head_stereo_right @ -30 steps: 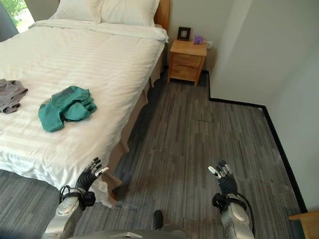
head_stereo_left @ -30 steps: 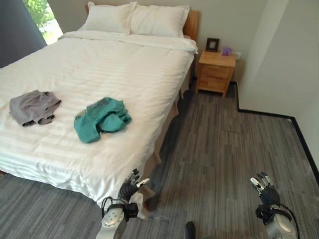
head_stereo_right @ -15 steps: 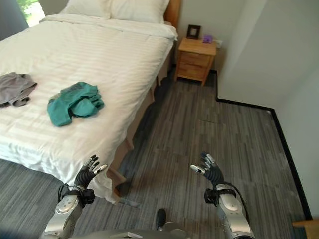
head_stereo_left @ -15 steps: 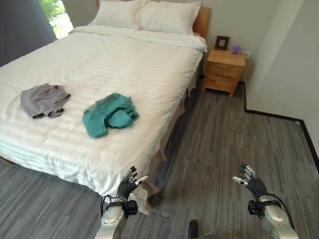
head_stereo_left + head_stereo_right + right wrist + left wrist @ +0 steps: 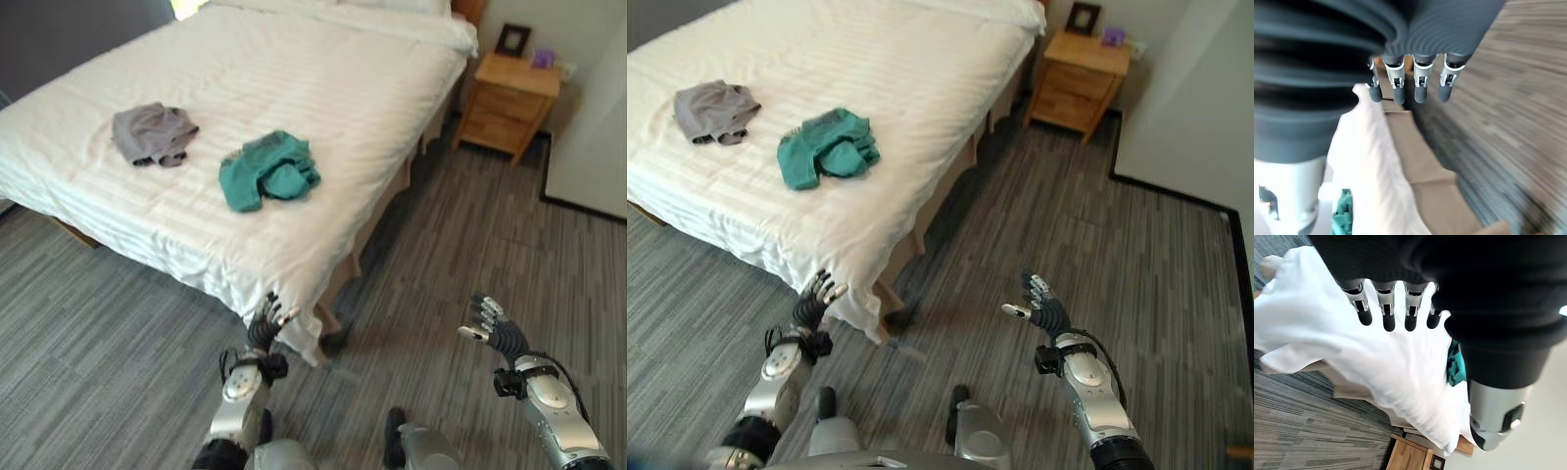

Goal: Pick up bed clothes into laundry basket.

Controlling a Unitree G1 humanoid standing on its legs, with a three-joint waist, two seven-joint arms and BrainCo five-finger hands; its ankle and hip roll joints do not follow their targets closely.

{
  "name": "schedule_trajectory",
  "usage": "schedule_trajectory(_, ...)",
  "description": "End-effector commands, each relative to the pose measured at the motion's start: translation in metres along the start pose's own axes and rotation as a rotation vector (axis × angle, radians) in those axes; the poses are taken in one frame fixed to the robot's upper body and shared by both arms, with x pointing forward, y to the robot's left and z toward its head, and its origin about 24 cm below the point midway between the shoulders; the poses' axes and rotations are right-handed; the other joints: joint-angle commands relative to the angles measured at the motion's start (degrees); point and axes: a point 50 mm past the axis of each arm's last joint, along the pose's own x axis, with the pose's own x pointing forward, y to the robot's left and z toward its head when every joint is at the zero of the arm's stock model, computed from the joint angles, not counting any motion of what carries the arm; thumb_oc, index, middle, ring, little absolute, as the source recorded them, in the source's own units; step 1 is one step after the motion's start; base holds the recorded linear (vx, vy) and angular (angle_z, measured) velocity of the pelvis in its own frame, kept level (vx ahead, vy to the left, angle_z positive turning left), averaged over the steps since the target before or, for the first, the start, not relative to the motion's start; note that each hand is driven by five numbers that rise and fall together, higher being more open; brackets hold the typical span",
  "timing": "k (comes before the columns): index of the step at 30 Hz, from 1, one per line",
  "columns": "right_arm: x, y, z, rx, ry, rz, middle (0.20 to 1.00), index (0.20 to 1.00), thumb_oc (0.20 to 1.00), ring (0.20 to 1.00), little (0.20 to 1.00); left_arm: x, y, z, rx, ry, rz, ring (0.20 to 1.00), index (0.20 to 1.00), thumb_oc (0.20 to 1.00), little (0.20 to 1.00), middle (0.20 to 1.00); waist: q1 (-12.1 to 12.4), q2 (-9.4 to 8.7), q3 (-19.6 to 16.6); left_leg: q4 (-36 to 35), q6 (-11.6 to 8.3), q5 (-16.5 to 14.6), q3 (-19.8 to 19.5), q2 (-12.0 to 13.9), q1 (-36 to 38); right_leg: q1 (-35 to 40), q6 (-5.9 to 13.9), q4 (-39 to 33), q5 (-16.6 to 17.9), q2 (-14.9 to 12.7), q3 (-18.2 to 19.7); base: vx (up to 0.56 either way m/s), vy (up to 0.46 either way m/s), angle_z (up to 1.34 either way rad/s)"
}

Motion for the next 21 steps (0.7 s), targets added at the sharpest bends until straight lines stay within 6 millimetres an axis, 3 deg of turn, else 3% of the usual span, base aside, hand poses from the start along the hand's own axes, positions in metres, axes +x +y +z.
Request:
schedule_trajectory(1, -0.004, 0.008, 0.013, -0.023, -0.078, 0.040, 1.000, 1.000, 1.000, 1.000, 1.000, -0.010, 0.020, 0.022, 0.010, -0.134, 0.028, 1.000, 1.000, 1.000, 1.000, 1.000, 0.91, -0.99, -7.27, 2.56, -0.47, 6.07, -0.95, -3.20, -4.67, 16.21, 5.87, -7.96, 1.04, -9.62, -1.42, 0.09, 0.152, -0.57)
schedule_trajectory(2, -0.004, 0.008, 0.013, -0.022, -0.078, 0.039, 1.000, 1.000, 1.000, 1.000, 1.000, -0.010, 0.020, 0.022, 0.011, -0.134, 0.028, 1.000, 1.000, 1.000, 1.000, 1.000, 0.97, -1.13, -7.25, 2.60, -0.39, 6.02, -0.85, -3.36, -4.62, 16.29, 5.97, -8.11, 1.13, -9.80, -1.39, 0.22, 0.451, -0.60)
schedule_trajectory(3, 0.003, 0.010, 0.015, -0.002, -0.085, 0.018, 1.000, 1.000, 1.000, 1.000, 1.000, -0.005, 0.021, 0.026, 0.050, -0.131, 0.009, 1.000, 1.000, 1.000, 1.000, 1.000, 0.73, -2.60, -7.54, 3.73, 1.65, 3.62, 0.57, -6.89, -4.78, 14.12, 6.52, -7.18, 10.97, -13.31, 0.59, 0.13, 0.313, -0.32)
schedule_trajectory(4, 0.003, 0.011, 0.015, -0.002, -0.086, 0.018, 1.000, 1.000, 1.000, 1.000, 1.000, -0.005, 0.021, 0.026, 0.051, -0.132, 0.009, 1.000, 1.000, 1.000, 1.000, 1.000, 0.91, -2.79, -7.61, 3.83, 1.76, 3.54, 0.82, -7.06, -4.85, 13.89, 6.63, -7.17, 11.03, -13.53, 0.87, 0.25, 0.598, -0.14)
schedule_trajectory(5, 0.009, 0.023, 0.021, 0.072, -0.120, 0.037, 1.000, 1.000, 1.000, 1.000, 1.000, -0.005, 0.028, 0.030, 0.086, -0.140, 0.018, 1.000, 1.000, 1.000, 1.000, 1.000, 0.84, -3.21, -7.84, 2.06, 3.80, 3.01, 2.16, -9.69, -3.70, 10.54, 5.46, -4.25, 16.50, -14.48, 3.10, 0.20, 0.449, -0.14)
schedule_trajectory(6, 0.010, 0.027, 0.023, 0.087, -0.126, 0.057, 1.000, 1.000, 1.000, 1.000, 1.000, -0.006, 0.034, 0.032, 0.130, -0.138, 0.017, 1.000, 1.000, 1.000, 1.000, 1.000, 0.72, -3.44, -7.98, 1.22, 4.78, 3.01, 2.31, -11.44, -3.13, 9.10, 5.51, -2.49, 21.03, -15.18, 4.61, 0.37, 0.899, -0.39)
schedule_trajectory(7, 0.014, 0.034, 0.023, 0.042, -0.114, 0.087, 1.000, 1.000, 1.000, 1.000, 1.000, -0.010, 0.048, 0.037, 0.200, -0.138, 0.026, 1.000, 1.000, 1.000, 1.000, 1.000, 0.52, -2.43, -7.30, -0.58, 7.41, 2.11, 2.94, -14.20, -0.71, 5.75, 4.30, 4.75, 23.37, -15.85, 4.00, 0.25, 0.612, -0.39)
schedule_trajectory(8, 0.014, 0.034, 0.023, 0.042, -0.115, 0.087, 1.000, 1.000, 1.000, 1.000, 1.000, -0.010, 0.048, 0.037, 0.200, -0.138, 0.026, 1.000, 1.000, 1.000, 1.000, 1.000, 0.53, -2.44, -7.41, -0.62, 7.44, 2.23, 2.98, -14.22, -0.86, 5.60, 4.30, 4.64, 23.53, -15.86, 4.04, 0.27, 0.603, -0.26)
schedule_trajectory(10, 0.016, 0.030, 0.024, -0.007, -0.104, 0.092, 1.000, 1.000, 1.000, 1.000, 1.000, -0.010, 0.053, 0.038, 0.231, -0.135, 0.031, 1.000, 1.000, 1.000, 1.000, 1.000, -0.66, -1.81, -6.97, -2.42, 8.41, 2.05, 2.46, -15.13, 1.07, 3.28, 3.20, 7.09, 16.78, -8.75, 6.92, 0.19, 0.284, -0.01)
schedule_trajectory(11, 0.017, 0.027, 0.025, -0.022, -0.104, 0.086, 1.000, 1.000, 1.000, 1.000, 1.000, -0.011, 0.055, 0.039, 0.226, -0.137, 0.035, 1.000, 1.000, 1.000, 1.000, 1.000, -0.52, -1.69, -7.15, -2.93, 8.69, 2.12, 2.48, -15.45, 1.40, 2.41, 2.99, 6.47, 14.46, -6.92, 6.00, 0.13, 0.171, 0.17)
schedule_trajectory(12, 0.017, 0.027, 0.025, -0.022, -0.104, 0.087, 1.000, 1.000, 1.000, 1.000, 1.000, -0.011, 0.055, 0.039, 0.226, -0.137, 0.035, 1.000, 1.000, 1.000, 1.000, 1.000, -0.61, -1.66, -7.05, -3.02, 8.62, 2.06, 2.41, -15.39, 1.59, 2.52, 2.93, 6.71, 14.17, -6.89, 5.90, 0.23, 0.208, 0.43)
schedule_trajectory(13, 0.022, 0.020, 0.030, -0.051, -0.113, 0.075, 1.000, 1.000, 1.000, 1.000, 1.000, -0.017, 0.060, 0.038, 0.196, -0.139, 0.058, 1.000, 1.000, 1.000, 1.000, 1.000, -0.27, -1.81, -6.90, -5.18, 8.88, 1.64, 2.72, -16.72, 4.01, 1.14, 1.53, -0.33, 5.77, -0.63, -0.09, 0.24, 0.134, 0.47)
schedule_trajectory(14, 0.024, 0.017, 0.032, -0.063, -0.114, 0.066, 1.000, 1.000, 1.000, 1.000, 1.000, -0.020, 0.062, 0.035, 0.196, -0.129, 0.064, 1.000, 1.000, 1.000, 1.000, 1.000, -0.03, -2.54, -7.02, -5.68, 8.88, 1.37, 2.59, -17.67, 4.67, 1.52, 1.49, -5.32, 5.66, 1.17, -1.52, 0.25, 0.138, 0.32)
schedule_trajectory(17, 0.025, 0.014, 0.032, -0.081, -0.113, 0.058, 1.000, 1.000, 1.000, 1.000, 1.000, -0.023, 0.065, 0.031, 0.209, -0.116, 0.081, 1.000, 1.000, 1.000, 1.000, 1.000, 0.07, -2.94, -6.87, -5.78, 8.85, 0.84, 2.11, -17.94, 5.49, 3.39, 1.20, -8.86, 5.66, 2.58, -1.96, 0.10, -0.006, 0.08)
schedule_trajectory(18, 0.029, 0.012, 0.038, -0.104, -0.123, 0.056, 1.000, 1.000, 1.000, 1.000, 1.000, -0.025, 0.063, 0.025, 0.206, -0.096, 0.069, 1.000, 1.000, 1.000, 1.000, 1.000, 0.77, -3.52, -7.25, -5.15, 8.83, 1.07, 1.00, -18.18, 4.89, 5.18, 1.05, -10.14, 4.94, 3.06, 1.60, 0.06, -0.004, -0.01)
schedule_trajectory(20, 0.034, 0.011, 0.046, -0.125, -0.147, 0.059, 1.000, 1.000, 1.000, 1.000, 1.000, -0.029, 0.064, 0.020, 0.182, -0.082, 0.080, 1.000, 1.000, 1.000, 1.000, 1.000, 1.38, -3.67, -7.56, -5.57, 8.72, 1.41, 0.47, -18.18, 4.96, 4.92, 0.94, -10.61, 5.25, 4.01, 3.25, 0.12, -0.050, 0.18)
schedule_trajectory(21, 0.039, 0.007, 0.058, -0.170, -0.176, 0.057, 1.000, 1.000, 1.000, 1.000, 1.000, -0.034, 0.065, 0.012, 0.139, -0.060, 0.094, 1.000, 1.000, 1.000, 1.000, 1.000, 2.69, -3.94, -7.87, -5.49, 8.39, 1.39, 0.34, -18.12, 5.15, 6.08, 0.93, -12.30, 5.83, 3.56, 1.50, 0.15, -0.095, 0.32)
